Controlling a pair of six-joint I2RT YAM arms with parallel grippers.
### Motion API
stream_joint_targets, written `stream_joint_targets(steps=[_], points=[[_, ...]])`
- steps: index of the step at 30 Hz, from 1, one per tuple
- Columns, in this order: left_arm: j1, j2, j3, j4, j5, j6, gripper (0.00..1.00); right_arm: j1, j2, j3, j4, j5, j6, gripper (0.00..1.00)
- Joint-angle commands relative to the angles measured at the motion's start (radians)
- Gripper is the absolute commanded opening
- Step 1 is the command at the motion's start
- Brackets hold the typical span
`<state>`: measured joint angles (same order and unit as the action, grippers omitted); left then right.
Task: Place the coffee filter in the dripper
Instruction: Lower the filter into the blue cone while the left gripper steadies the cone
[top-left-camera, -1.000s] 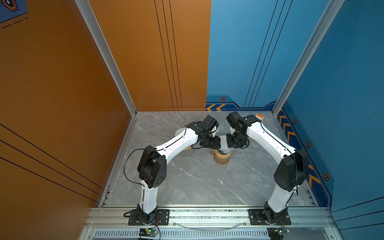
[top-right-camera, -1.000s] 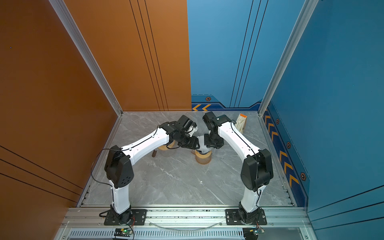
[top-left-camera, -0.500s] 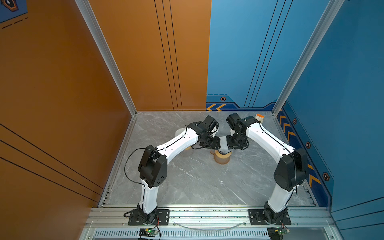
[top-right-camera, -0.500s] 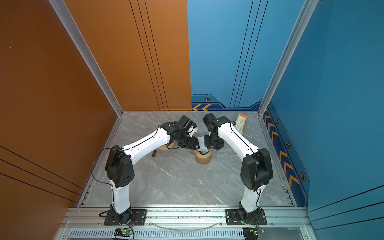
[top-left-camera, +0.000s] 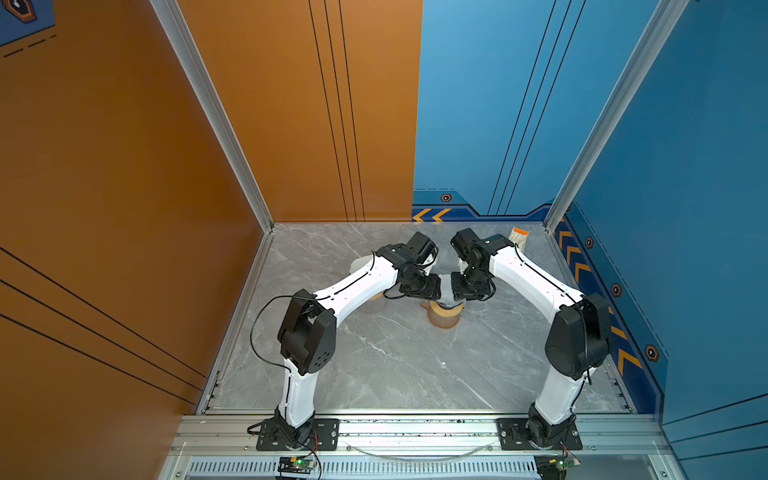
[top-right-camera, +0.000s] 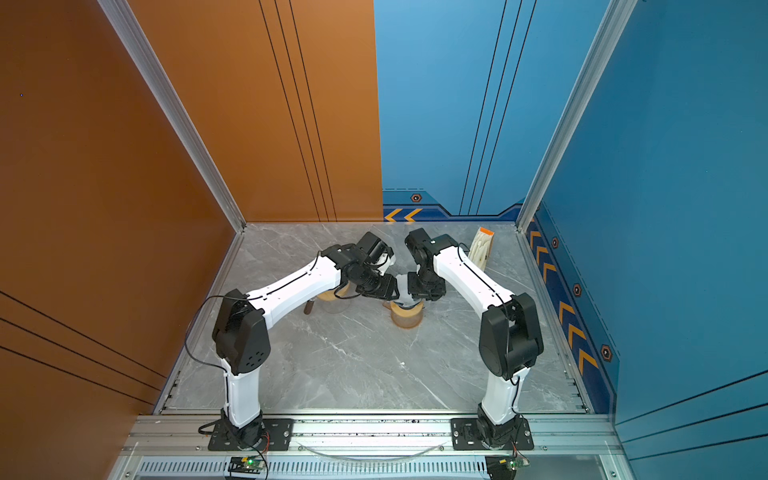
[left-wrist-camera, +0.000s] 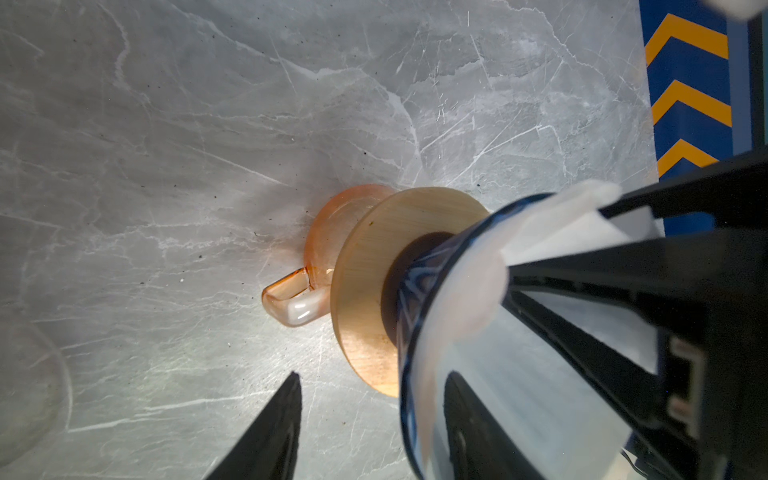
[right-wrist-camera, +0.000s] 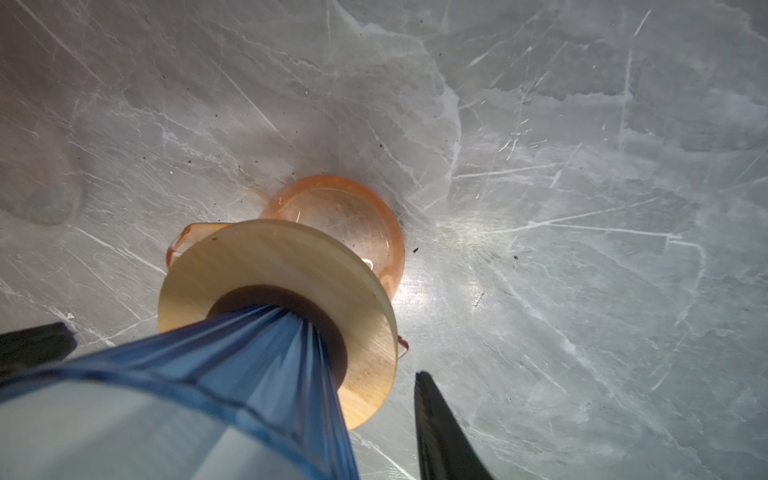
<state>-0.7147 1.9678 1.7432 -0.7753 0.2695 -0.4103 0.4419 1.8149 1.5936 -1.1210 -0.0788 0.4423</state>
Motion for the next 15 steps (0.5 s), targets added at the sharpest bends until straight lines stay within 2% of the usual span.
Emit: stream_joint_targets(steps=[1,8,15], points=[[0.002,0.009,0.013,-0.022,-0.018,0.011,0.56,-0.009,0.012,-0.011,0.007,-0.006,-0.019,0.34],[0.012,-0.003,0.016,-0.029,-0.014,0.008,0.58,-0.014,-0.013,-0.006,0.01,-0.016,-0.019,0.35],[0.006,-0.032,0.056,-0.029,-0.008,0.018,0.65,-0.023,-0.064,0.005,0.032,-0.07,-0.014,0.38]])
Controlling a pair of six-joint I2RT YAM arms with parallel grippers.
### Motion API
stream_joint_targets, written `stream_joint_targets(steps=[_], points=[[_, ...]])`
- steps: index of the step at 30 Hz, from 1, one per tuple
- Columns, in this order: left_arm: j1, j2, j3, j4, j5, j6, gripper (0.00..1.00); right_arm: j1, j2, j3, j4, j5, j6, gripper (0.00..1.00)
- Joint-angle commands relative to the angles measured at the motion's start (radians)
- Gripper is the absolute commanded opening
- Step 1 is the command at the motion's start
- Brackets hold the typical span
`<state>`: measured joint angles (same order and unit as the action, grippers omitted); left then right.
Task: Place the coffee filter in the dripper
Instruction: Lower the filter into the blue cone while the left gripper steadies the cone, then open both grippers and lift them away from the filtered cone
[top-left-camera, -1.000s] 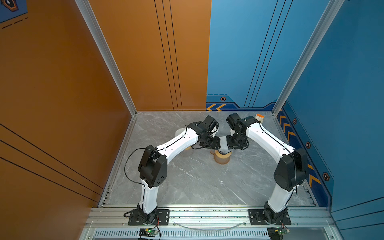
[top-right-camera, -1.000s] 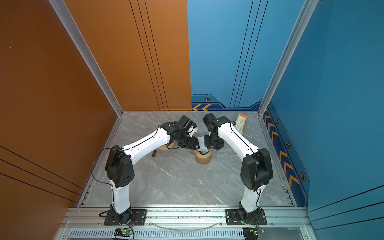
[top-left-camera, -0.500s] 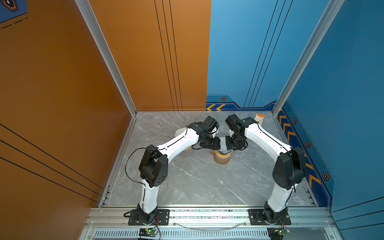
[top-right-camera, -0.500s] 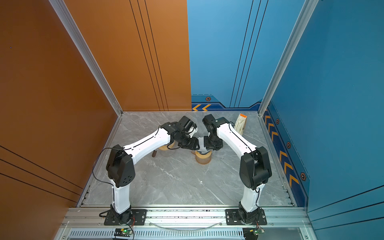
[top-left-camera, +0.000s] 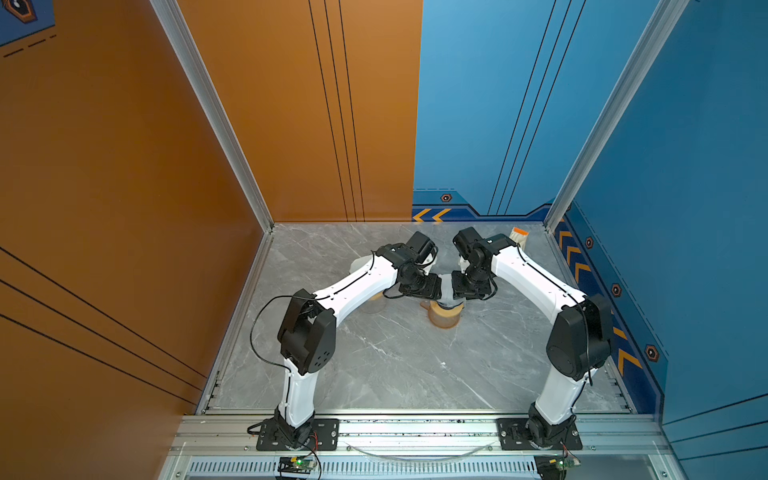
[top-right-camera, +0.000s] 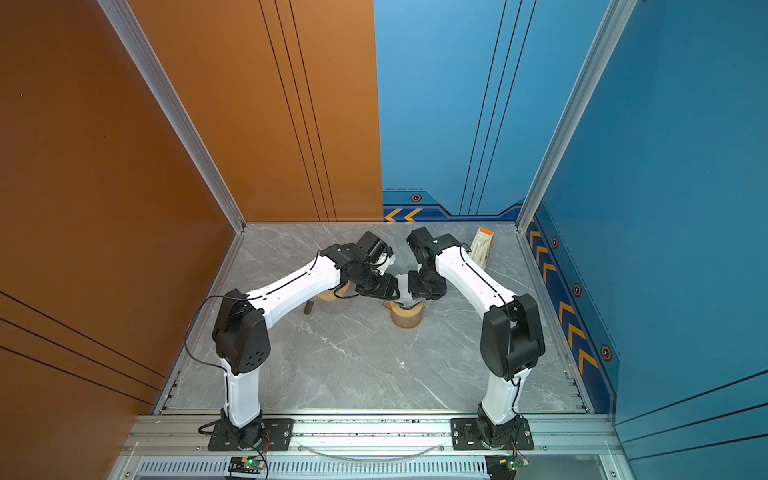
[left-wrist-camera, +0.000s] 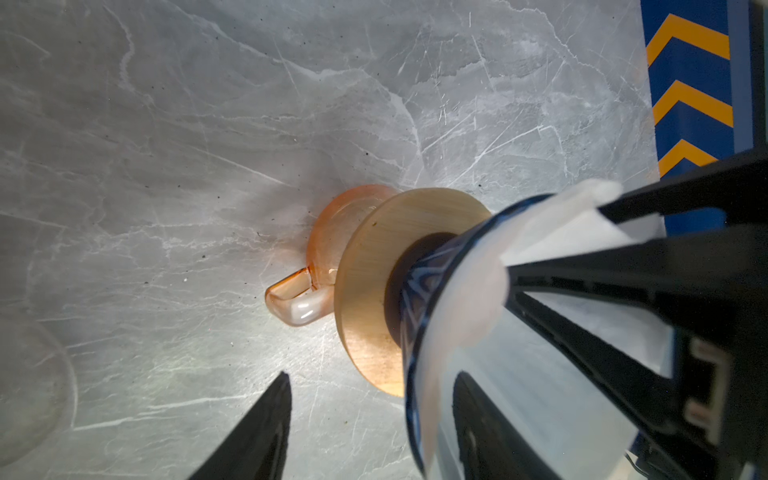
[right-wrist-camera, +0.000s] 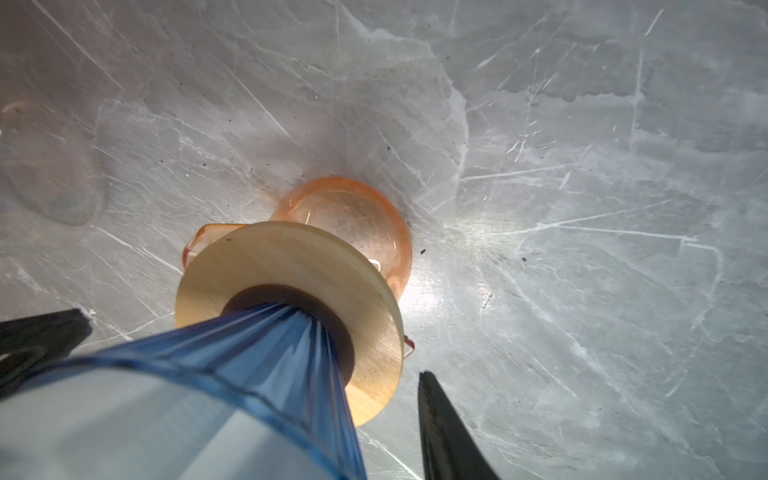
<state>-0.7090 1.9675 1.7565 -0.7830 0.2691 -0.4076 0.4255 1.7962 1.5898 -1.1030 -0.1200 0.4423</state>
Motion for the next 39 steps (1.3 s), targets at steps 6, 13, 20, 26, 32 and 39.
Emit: stream_joint_targets(steps=[6,13,20,26,32,39], points=[[0.001,-0.057,0.052,-0.021,-0.013,0.024,0.71,-0.01,-0.055,0.019,0.013,-0.024,-0.007,0.42],[0.004,-0.093,0.055,-0.021,-0.032,0.026,0.78,-0.01,-0.098,0.036,0.012,0.003,0.001,0.45],[0.004,-0.166,0.081,-0.021,-0.06,0.038,0.85,-0.01,-0.186,0.065,0.023,0.095,-0.028,0.53],[-0.007,-0.27,0.087,-0.015,-0.139,0.074,0.91,-0.013,-0.27,0.057,0.055,0.222,-0.105,0.63],[-0.017,-0.42,0.052,-0.009,-0.264,0.079,0.99,-0.015,-0.419,-0.058,0.187,0.369,-0.191,0.83],[-0.005,-0.669,-0.157,0.066,-0.423,0.133,0.98,-0.048,-0.604,-0.232,0.354,0.465,-0.282,1.0]])
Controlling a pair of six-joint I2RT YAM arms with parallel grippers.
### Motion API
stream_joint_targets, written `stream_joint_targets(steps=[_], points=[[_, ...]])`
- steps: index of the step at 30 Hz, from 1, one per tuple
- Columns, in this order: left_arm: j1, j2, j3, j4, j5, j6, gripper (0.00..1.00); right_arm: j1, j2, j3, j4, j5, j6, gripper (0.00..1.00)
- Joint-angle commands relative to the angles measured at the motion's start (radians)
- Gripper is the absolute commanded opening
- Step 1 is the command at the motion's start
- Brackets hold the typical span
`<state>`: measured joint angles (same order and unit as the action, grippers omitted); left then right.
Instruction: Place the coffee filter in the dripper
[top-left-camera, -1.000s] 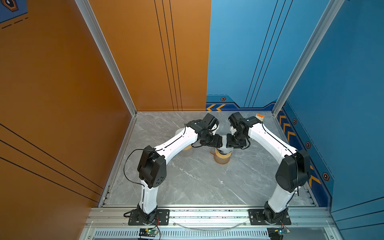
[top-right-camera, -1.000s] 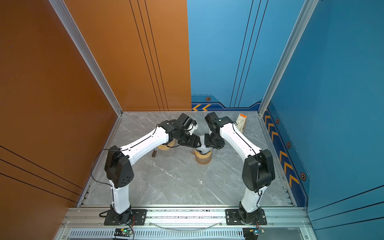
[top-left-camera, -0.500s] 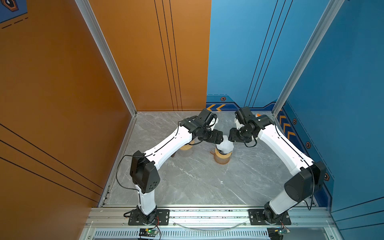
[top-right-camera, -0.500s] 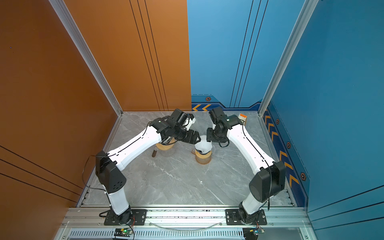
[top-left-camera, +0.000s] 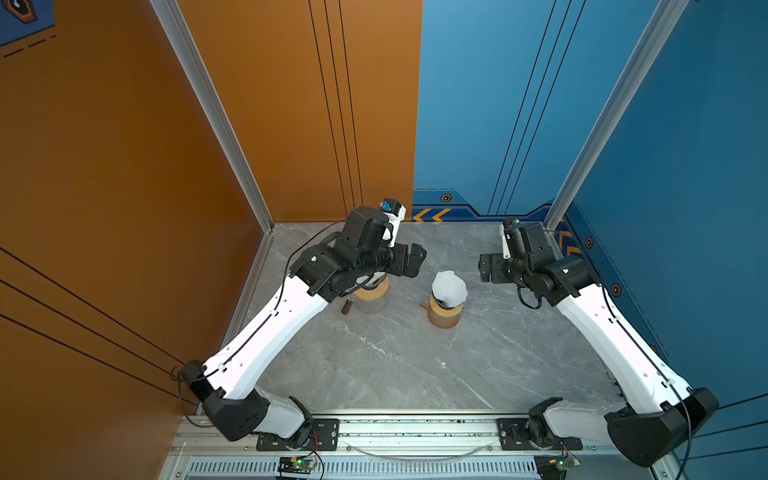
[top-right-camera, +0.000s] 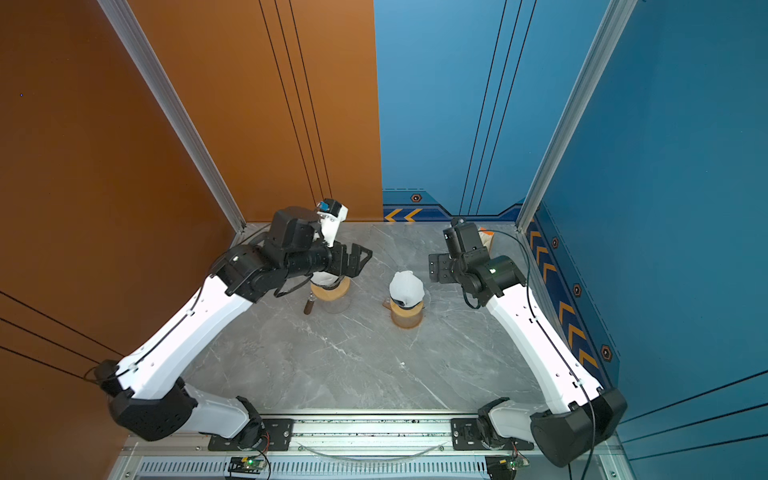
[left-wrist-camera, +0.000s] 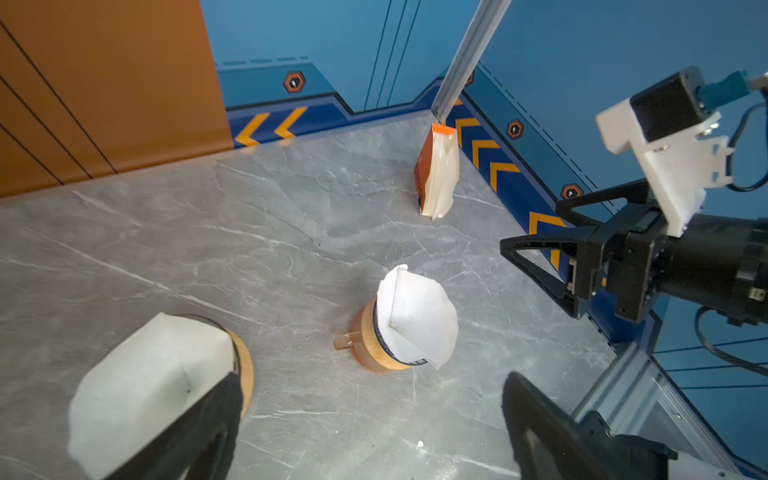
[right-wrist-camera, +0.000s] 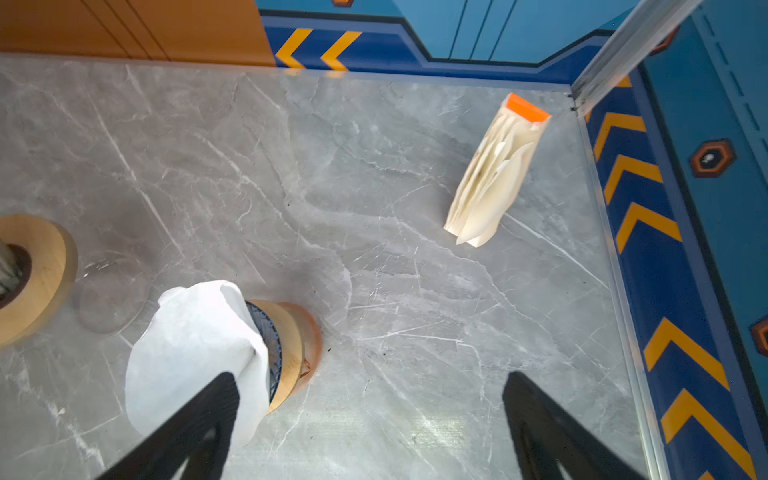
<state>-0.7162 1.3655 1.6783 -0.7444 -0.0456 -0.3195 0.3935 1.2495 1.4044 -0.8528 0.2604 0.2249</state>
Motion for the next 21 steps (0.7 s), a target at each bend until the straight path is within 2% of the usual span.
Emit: stream_joint_targets(steps=[1,5,13,21], points=[[0.006,-0.116,-0.132,0.051,-0.127,0.054,0.98,-0.029,-0.083,-0.071,0.126,0.083,-0.071,1.0],[0.051,-0.301,-0.334,0.113,-0.203,0.057,0.98,-0.097,-0.17,-0.176,0.225,0.054,-0.071,1.0],[0.169,-0.588,-0.678,0.168,-0.349,0.03,0.98,-0.258,-0.301,-0.469,0.503,-0.004,0.038,1.0],[0.322,-0.749,-1.024,0.403,-0.487,0.031,0.98,-0.355,-0.263,-0.608,0.645,-0.014,0.064,1.0]])
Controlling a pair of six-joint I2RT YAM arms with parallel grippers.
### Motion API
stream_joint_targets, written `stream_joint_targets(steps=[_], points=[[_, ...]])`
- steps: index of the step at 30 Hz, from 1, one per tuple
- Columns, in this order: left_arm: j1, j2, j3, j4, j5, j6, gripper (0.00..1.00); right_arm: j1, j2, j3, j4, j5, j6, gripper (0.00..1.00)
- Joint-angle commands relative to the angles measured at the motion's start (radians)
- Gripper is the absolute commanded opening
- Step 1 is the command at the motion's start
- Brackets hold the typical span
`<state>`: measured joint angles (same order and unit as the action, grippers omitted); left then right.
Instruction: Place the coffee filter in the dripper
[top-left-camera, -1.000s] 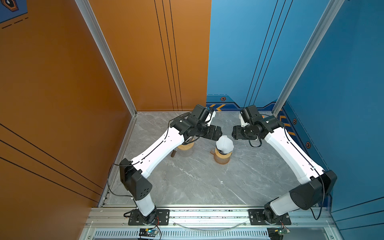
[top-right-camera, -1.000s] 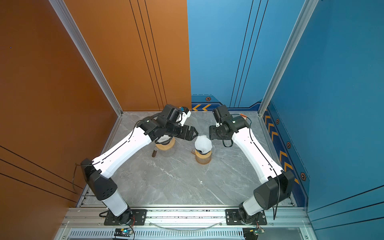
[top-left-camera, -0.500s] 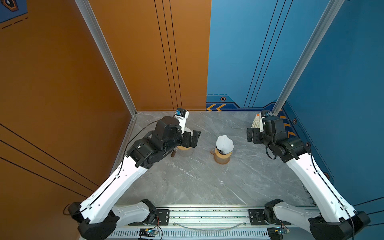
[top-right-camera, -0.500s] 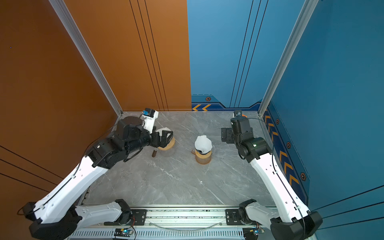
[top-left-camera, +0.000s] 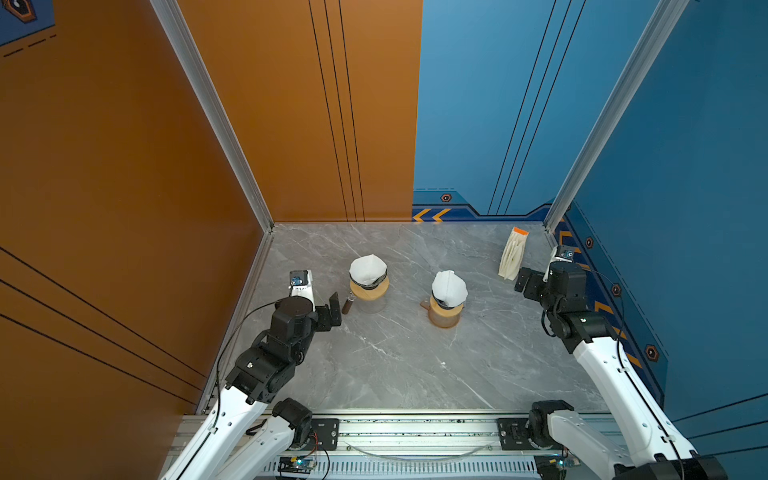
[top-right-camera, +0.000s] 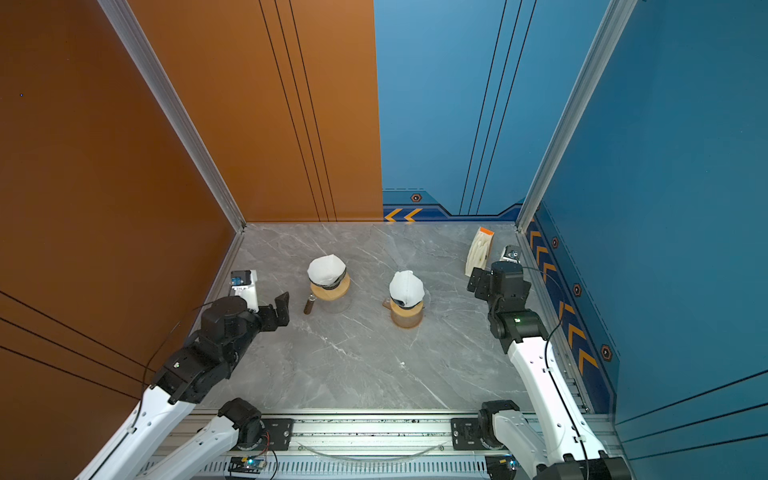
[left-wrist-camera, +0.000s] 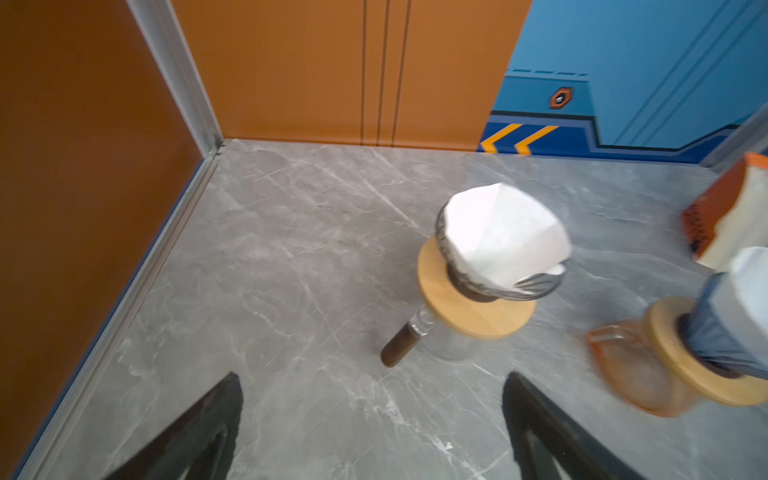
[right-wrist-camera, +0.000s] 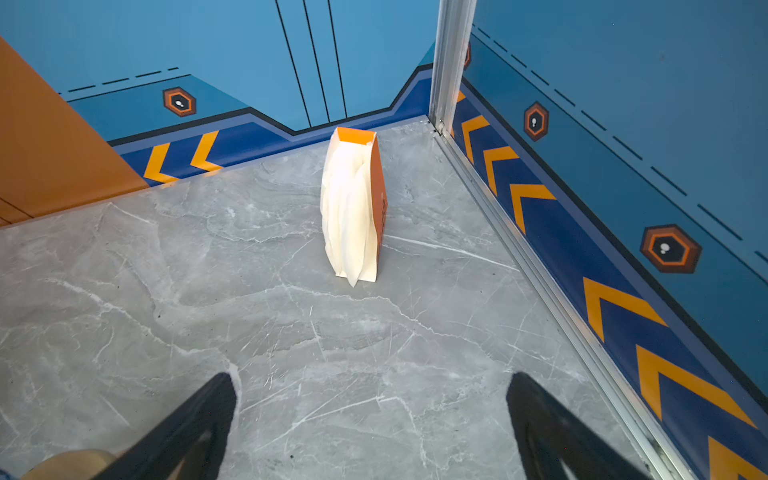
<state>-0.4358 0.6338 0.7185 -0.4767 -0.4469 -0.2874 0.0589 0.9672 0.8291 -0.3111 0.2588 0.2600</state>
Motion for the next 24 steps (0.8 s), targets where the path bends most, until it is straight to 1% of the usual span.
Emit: stream_joint_targets(steps=[1,5,7,11,13,15,17,19,20,22,24], points=[[0.063,-0.02,-0.1,0.174,-0.086,0.009,0.98,-0.03,0.029,-0.049,0.12,-0.018,0.035,1.0],[0.129,0.012,-0.215,0.362,-0.096,0.05,0.98,-0.058,0.042,-0.155,0.267,-0.052,0.016,1.0],[0.148,0.049,-0.277,0.474,-0.114,0.105,0.98,-0.066,0.039,-0.239,0.396,-0.053,0.015,1.0],[0.163,0.136,-0.393,0.721,-0.211,0.193,0.98,-0.073,0.063,-0.366,0.637,-0.056,-0.006,1.0],[0.177,0.193,-0.438,0.833,-0.23,0.226,0.98,-0.073,0.102,-0.389,0.699,-0.053,-0.024,1.0],[0.194,0.243,-0.449,0.869,-0.234,0.223,0.98,-0.073,0.15,-0.39,0.723,-0.053,-0.036,1.0],[0.213,0.297,-0.448,0.897,-0.206,0.216,0.98,-0.073,0.206,-0.396,0.772,-0.051,-0.052,1.0],[0.226,0.356,-0.439,0.931,-0.182,0.229,0.98,-0.073,0.275,-0.413,0.875,-0.033,-0.054,1.0],[0.229,0.378,-0.439,0.963,-0.171,0.235,0.98,-0.071,0.303,-0.418,0.914,-0.033,-0.081,1.0],[0.239,0.439,-0.462,1.094,-0.129,0.273,0.98,-0.066,0.357,-0.42,0.978,-0.001,-0.106,1.0],[0.248,0.503,-0.475,1.208,-0.116,0.288,0.98,-0.07,0.38,-0.403,0.949,-0.006,-0.1,1.0]])
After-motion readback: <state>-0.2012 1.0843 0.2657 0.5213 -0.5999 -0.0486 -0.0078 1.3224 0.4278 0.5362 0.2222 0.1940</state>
